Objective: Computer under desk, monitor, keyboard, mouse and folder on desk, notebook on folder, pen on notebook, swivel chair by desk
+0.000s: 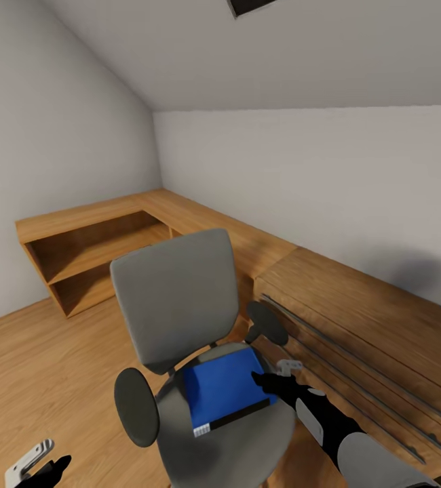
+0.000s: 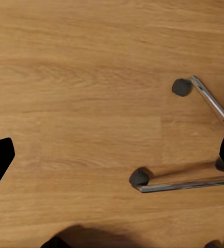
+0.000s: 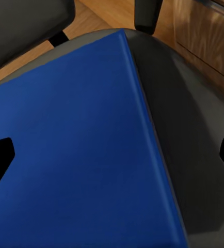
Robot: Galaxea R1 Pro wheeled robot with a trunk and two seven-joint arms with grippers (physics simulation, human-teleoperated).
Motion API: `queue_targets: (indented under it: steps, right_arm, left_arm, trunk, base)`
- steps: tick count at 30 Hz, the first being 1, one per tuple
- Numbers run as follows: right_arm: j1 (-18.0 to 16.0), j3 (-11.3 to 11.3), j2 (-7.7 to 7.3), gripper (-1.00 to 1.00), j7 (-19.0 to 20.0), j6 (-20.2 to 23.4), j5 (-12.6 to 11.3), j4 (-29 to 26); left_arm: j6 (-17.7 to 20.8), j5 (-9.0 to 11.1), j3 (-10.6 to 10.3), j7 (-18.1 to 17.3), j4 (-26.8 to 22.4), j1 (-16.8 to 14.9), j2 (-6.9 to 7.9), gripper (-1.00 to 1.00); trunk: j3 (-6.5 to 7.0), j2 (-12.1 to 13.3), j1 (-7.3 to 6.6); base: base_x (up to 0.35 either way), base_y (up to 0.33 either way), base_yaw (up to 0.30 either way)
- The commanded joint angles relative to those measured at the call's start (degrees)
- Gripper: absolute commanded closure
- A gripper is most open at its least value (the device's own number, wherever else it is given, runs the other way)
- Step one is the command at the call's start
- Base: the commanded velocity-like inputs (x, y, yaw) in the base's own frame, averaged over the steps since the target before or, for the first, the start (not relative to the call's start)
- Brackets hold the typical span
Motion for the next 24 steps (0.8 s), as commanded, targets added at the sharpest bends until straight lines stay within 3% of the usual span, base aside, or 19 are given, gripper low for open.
queue_targets:
  steps: [1,24]
  right_arm:
    - [0.0,0.1,-0.02,-1.0,0.0,0.3,-0.4,-0.1]
    - [0.0,0.2,0.03,-1.0,0.0,0.3,-0.4,-0.1]
  left_arm:
    - [0.3,0.6,0.0,0.4,-0.1,0.0,-0.01,-1.0]
    - [-0.2,0.6,0.2,0.6,2.1,0.0,-0.13,-1.0]
  trunk:
    - [-0.24,-0.4,0.22]
    - [-0.42,-0.8,0.44]
  base:
    - [0.0,0.0,0.0]
    - [0.042,0.0,0.0]
